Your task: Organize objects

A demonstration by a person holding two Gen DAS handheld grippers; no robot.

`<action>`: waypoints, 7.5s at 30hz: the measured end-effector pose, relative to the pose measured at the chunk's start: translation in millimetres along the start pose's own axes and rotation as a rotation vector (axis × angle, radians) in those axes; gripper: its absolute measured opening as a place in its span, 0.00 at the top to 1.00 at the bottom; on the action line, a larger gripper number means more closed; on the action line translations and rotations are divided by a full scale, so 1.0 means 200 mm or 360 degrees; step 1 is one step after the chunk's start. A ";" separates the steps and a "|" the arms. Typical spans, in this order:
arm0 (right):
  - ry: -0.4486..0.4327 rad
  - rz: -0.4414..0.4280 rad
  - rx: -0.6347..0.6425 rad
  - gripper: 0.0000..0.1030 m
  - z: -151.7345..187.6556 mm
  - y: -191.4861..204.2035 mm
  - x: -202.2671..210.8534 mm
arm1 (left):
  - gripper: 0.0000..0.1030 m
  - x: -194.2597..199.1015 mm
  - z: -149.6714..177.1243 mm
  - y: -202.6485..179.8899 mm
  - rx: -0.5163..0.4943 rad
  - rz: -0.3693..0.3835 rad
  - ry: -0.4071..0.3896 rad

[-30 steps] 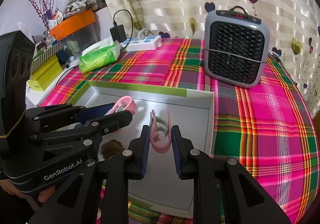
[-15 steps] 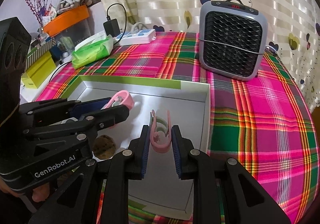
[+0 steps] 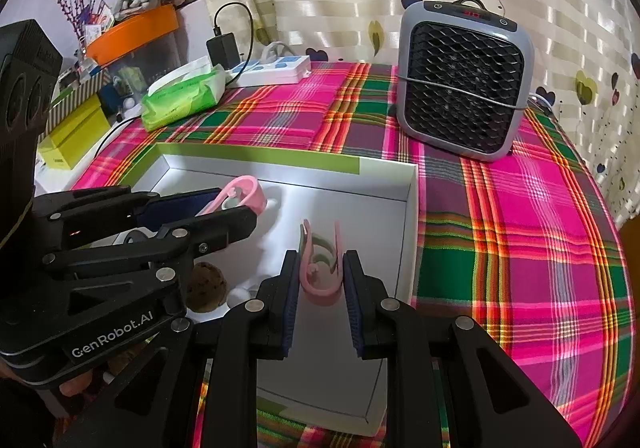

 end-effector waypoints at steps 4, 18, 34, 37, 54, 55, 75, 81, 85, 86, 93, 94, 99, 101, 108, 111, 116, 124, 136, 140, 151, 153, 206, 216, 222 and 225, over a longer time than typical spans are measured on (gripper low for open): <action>-0.0004 -0.0005 0.0009 0.78 0.00 0.00 0.00 | 0.79 0.00 0.00 0.00 -0.0008 -0.0010 0.0003; -0.0058 -0.0023 -0.0016 0.72 0.00 0.01 0.09 | 0.78 0.07 0.03 -0.03 -0.0001 0.0002 -0.0006; -0.0130 -0.0081 -0.0003 0.72 0.06 0.10 0.28 | 0.78 0.30 0.12 -0.10 -0.0006 -0.0039 -0.0090; -0.0132 -0.0094 -0.0004 0.72 0.08 0.12 0.31 | 0.78 0.34 0.15 -0.12 -0.0007 -0.0044 -0.0099; -0.0148 -0.0130 0.0028 0.72 0.19 0.20 0.44 | 0.78 0.49 0.27 -0.17 0.0008 -0.0069 -0.0138; -0.0149 -0.0132 0.0029 0.72 0.19 0.20 0.44 | 0.78 0.50 0.27 -0.18 0.0010 -0.0069 -0.0139; -0.0147 -0.0186 0.0074 0.72 0.28 0.28 0.50 | 0.78 0.57 0.41 -0.18 0.0067 -0.0069 -0.0159; -0.0141 -0.0197 0.0066 0.67 0.29 0.28 0.49 | 0.78 0.58 0.43 -0.17 0.0090 -0.0071 -0.0160; -0.0132 -0.0203 0.0073 0.67 0.30 0.29 0.48 | 0.78 0.57 0.44 -0.16 0.0097 -0.0072 -0.0156; -0.0131 -0.0205 0.0073 0.67 0.30 0.29 0.48 | 0.78 0.57 0.45 -0.17 0.0098 -0.0074 -0.0155; -0.0122 -0.0224 0.0084 0.66 0.32 0.31 0.48 | 0.78 0.58 0.47 -0.16 0.0106 -0.0077 -0.0151; -0.0120 -0.0228 0.0086 0.66 0.32 0.31 0.48 | 0.78 0.58 0.47 -0.15 0.0108 -0.0076 -0.0151; -0.0110 -0.0244 0.0092 0.65 0.34 0.32 0.47 | 0.78 0.58 0.49 -0.14 0.0114 -0.0076 -0.0149; -0.0106 -0.0251 0.0095 0.64 0.35 0.33 0.47 | 0.78 0.58 0.49 -0.15 0.0116 -0.0074 -0.0148; -0.0082 -0.0271 0.0111 0.62 0.38 0.35 0.45 | 0.71 0.60 0.56 -0.12 0.0134 -0.0067 -0.0157; -0.0074 -0.0275 0.0110 0.62 0.39 0.35 0.44 | 0.67 0.61 0.57 -0.11 0.0139 -0.0069 -0.0158; -0.0068 -0.0279 0.0114 0.62 0.39 0.35 0.44 | 0.62 0.62 0.59 -0.09 0.0148 -0.0082 -0.0168; -0.0036 -0.0276 0.0123 0.62 0.40 0.36 0.40 | 0.61 0.62 0.61 -0.03 0.0160 -0.0115 -0.0158; 0.0012 -0.0274 0.0126 0.62 0.41 0.38 0.35 | 0.60 0.57 0.64 -0.01 0.0171 -0.0130 -0.0102; 0.0022 -0.0269 0.0127 0.62 0.41 0.38 0.34 | 0.60 0.56 0.63 0.01 0.0186 -0.0143 -0.0079; 0.0049 -0.0253 0.0119 0.62 0.40 0.38 0.30 | 0.60 0.50 0.64 0.02 0.0195 -0.0165 -0.0011; 0.0057 -0.0246 0.0106 0.62 0.39 0.37 0.30 | 0.60 0.50 0.64 0.03 0.0210 -0.0168 -0.0004; -0.0048 -0.0246 0.0085 0.72 0.35 0.31 0.39 | 0.76 0.57 0.58 -0.01 0.0190 -0.0136 -0.0084; -0.0090 -0.0243 0.0078 0.72 0.31 0.30 0.43 | 0.76 0.58 0.53 -0.04 0.0170 -0.0124 -0.0120; -0.0109 -0.0241 0.0076 0.72 0.29 0.29 0.44 | 0.76 0.58 0.50 -0.06 0.0149 -0.0120 -0.0128; -0.0114 -0.0239 0.0078 0.72 0.28 0.29 0.44 | 0.76 0.58 0.50 -0.07 0.0143 -0.0119 -0.0130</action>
Point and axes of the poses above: each gripper's, at about its wrist camera, not at the fingertips, and x roughly against the way its jaws point, y to its left, z to its underside, the point moved 6 cm from there along -x, roughly the way its jaws point, and after that the axes turned 10 degrees about z, right-handed, at the moved point
